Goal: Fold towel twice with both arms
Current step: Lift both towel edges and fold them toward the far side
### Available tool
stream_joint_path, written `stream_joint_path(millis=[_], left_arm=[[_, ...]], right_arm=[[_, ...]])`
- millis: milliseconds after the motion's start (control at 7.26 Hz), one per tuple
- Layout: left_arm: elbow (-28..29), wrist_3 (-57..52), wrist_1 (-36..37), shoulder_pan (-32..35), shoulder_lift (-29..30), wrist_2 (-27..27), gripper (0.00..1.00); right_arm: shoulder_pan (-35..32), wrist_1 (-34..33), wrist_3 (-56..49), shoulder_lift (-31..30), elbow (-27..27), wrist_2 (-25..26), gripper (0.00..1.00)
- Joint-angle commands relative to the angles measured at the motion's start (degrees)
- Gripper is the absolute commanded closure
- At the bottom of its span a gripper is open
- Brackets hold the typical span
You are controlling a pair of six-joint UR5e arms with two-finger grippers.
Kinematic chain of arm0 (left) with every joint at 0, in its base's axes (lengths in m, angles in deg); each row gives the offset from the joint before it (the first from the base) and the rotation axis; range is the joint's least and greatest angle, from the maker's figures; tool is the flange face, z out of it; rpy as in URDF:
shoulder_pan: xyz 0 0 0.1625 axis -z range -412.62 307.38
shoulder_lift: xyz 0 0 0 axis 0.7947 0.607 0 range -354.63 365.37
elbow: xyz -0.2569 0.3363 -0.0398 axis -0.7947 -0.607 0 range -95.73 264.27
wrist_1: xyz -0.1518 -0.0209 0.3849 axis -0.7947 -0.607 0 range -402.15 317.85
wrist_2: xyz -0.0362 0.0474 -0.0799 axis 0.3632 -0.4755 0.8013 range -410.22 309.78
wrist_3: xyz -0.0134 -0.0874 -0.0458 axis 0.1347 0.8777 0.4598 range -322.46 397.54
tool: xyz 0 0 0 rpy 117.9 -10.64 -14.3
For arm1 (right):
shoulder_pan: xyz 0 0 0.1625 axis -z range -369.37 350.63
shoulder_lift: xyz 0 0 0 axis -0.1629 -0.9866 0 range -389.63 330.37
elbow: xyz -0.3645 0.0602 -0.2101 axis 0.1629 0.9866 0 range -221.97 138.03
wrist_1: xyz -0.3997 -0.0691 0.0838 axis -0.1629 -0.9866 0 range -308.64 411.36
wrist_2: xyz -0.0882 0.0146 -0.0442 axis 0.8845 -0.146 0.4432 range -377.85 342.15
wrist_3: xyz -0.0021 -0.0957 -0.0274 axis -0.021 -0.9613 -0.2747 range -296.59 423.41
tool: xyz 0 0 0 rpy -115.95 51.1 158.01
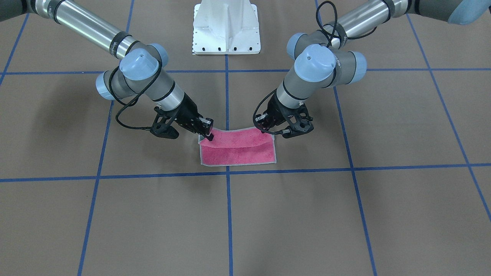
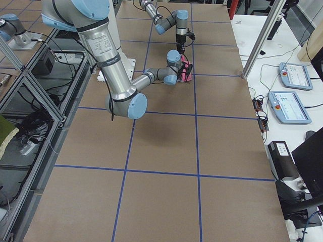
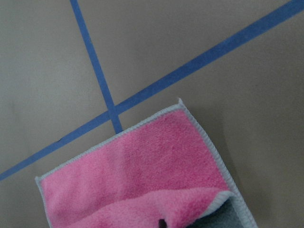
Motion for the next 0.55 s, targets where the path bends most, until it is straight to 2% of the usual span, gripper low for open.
stream_joint_path(millis=[0, 413], left_arm=[[1.3, 0.0, -0.09, 0.71, 0.23, 0.0, 1.0], [1.92, 0.0, -0.09, 0.89, 0.32, -0.09, 1.0]], right_arm=[[-0.2, 0.04, 0.0, -0.02, 0.1, 0.0, 1.0], [-0.11, 0.04, 0.0, 0.24, 0.37, 0.87, 1.0]])
